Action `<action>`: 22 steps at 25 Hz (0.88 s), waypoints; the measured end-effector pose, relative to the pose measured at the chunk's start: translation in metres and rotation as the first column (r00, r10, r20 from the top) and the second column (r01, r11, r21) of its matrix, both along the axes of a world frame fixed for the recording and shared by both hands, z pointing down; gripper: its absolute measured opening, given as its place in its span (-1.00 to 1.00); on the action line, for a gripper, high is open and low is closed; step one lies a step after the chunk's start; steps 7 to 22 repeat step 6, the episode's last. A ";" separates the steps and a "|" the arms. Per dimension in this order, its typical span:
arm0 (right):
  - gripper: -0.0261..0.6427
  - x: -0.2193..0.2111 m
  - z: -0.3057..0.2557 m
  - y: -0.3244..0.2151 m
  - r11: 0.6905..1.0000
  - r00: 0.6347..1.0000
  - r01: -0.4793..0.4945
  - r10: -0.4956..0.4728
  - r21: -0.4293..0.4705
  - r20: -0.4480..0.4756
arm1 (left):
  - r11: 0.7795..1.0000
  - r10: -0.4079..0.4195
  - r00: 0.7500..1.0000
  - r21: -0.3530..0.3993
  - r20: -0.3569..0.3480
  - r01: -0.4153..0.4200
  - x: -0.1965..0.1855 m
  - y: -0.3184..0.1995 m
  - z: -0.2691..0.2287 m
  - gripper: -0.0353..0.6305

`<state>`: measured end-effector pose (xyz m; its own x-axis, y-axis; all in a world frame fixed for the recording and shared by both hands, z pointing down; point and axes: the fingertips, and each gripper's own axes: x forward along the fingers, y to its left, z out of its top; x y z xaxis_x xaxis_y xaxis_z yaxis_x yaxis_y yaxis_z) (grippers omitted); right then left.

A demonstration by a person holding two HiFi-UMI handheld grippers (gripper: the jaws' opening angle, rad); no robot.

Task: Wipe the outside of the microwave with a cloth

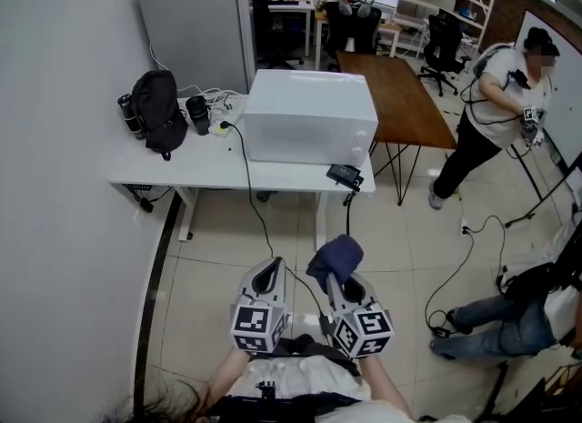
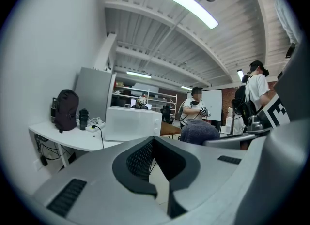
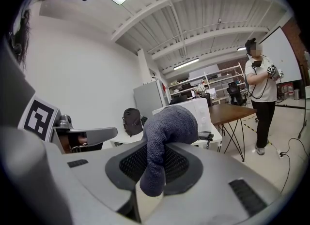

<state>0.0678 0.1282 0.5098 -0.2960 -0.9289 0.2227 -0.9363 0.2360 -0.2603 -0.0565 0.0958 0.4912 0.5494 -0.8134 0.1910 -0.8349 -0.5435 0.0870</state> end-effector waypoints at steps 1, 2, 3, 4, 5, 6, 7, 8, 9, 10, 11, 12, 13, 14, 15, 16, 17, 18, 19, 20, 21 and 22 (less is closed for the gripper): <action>-0.68 0.000 0.000 0.000 1.000 1.000 0.000 0.000 0.001 -0.002 | 1.000 -0.003 1.000 0.001 0.000 0.003 -0.002 0.000 0.000 -0.92; -0.68 -0.001 -0.001 0.000 1.000 1.000 -0.001 0.001 0.002 -0.004 | 1.000 -0.006 1.000 0.001 0.001 0.006 -0.003 0.000 0.000 -0.92; -0.68 -0.001 -0.001 -0.001 1.000 1.000 -0.001 0.001 0.003 -0.006 | 1.000 -0.009 1.000 0.002 0.001 0.009 -0.004 -0.001 0.000 -0.92; -0.68 -0.002 -0.001 -0.001 1.000 1.000 -0.001 0.001 0.004 -0.008 | 1.000 -0.011 1.000 0.003 0.002 0.011 -0.005 -0.001 -0.001 -0.92; -0.68 -0.002 -0.002 -0.001 1.000 1.000 -0.001 0.001 0.004 -0.010 | 1.000 -0.013 1.000 0.004 0.002 0.013 -0.006 -0.001 -0.001 -0.92; -0.68 -0.002 -0.002 -0.001 1.000 1.000 -0.001 0.001 0.004 -0.012 | 1.000 -0.014 1.000 0.005 0.002 0.014 -0.007 -0.001 -0.002 -0.92; -0.68 -0.002 -0.002 -0.001 1.000 1.000 -0.001 0.001 0.004 -0.012 | 1.000 -0.014 1.000 0.005 0.002 0.014 -0.007 -0.001 -0.002 -0.92; -0.68 -0.002 -0.002 -0.001 1.000 1.000 -0.001 0.001 0.004 -0.012 | 1.000 -0.014 1.000 0.005 0.002 0.014 -0.007 -0.001 -0.002 -0.92; -0.68 -0.002 -0.002 -0.001 1.000 1.000 -0.001 0.001 0.004 -0.012 | 1.000 -0.014 1.000 0.005 0.002 0.014 -0.007 -0.001 -0.002 -0.92; -0.68 -0.002 -0.002 -0.001 1.000 1.000 -0.001 0.001 0.004 -0.012 | 1.000 -0.014 1.000 0.005 0.002 0.014 -0.007 -0.001 -0.002 -0.92; -0.68 -0.002 -0.002 -0.001 1.000 1.000 -0.001 0.001 0.004 -0.012 | 1.000 -0.014 1.000 0.005 0.002 0.014 -0.007 -0.001 -0.002 -0.92; -0.68 -0.002 -0.002 -0.001 1.000 1.000 -0.001 0.001 0.004 -0.012 | 1.000 -0.014 1.000 0.005 0.002 0.014 -0.007 -0.001 -0.002 -0.92; -0.68 -0.002 -0.002 -0.001 1.000 1.000 -0.001 0.001 0.004 -0.012 | 1.000 -0.014 1.000 0.005 0.002 0.014 -0.007 -0.001 -0.002 -0.92; -0.68 -0.002 -0.002 -0.001 1.000 1.000 -0.001 0.001 0.004 -0.012 | 1.000 -0.014 1.000 0.005 0.002 0.014 -0.007 -0.001 -0.002 -0.92; -0.68 -0.002 -0.002 -0.001 1.000 1.000 -0.001 0.001 0.004 -0.012 | 1.000 -0.014 1.000 0.005 0.002 0.014 -0.007 -0.001 -0.002 -0.92; -0.68 -0.002 -0.002 -0.001 1.000 1.000 -0.001 0.001 0.004 -0.012 | 1.000 -0.014 1.000 0.005 0.002 0.014 -0.007 -0.001 -0.002 -0.92; -0.68 -0.002 -0.002 -0.001 1.000 1.000 -0.001 0.001 0.004 -0.012 | 1.000 -0.014 1.000 0.005 0.002 0.014 -0.007 -0.001 -0.002 -0.92; -0.68 -0.002 -0.002 -0.001 1.000 1.000 -0.001 0.001 0.004 -0.012 | 1.000 -0.014 1.000 0.005 0.002 0.014 -0.007 -0.001 -0.002 -0.92; -0.68 -0.002 -0.002 -0.001 1.000 1.000 -0.001 0.001 0.004 -0.012 | 1.000 -0.014 1.000 0.005 0.002 0.014 -0.007 -0.001 -0.002 -0.92; -0.68 -0.002 -0.002 -0.001 1.000 1.000 -0.001 0.001 0.004 -0.012 | 1.000 -0.014 1.000 0.005 0.002 0.014 -0.007 -0.001 -0.002 -0.92; -0.68 -0.002 -0.002 -0.001 1.000 1.000 -0.001 0.001 0.004 -0.012 | 1.000 -0.014 1.000 0.005 0.002 0.014 -0.007 -0.001 -0.002 -0.92; -0.68 -0.002 -0.002 -0.001 1.000 1.000 -0.001 0.001 0.004 -0.012 | 1.000 -0.014 1.000 0.005 0.002 0.014 -0.007 -0.001 -0.002 -0.92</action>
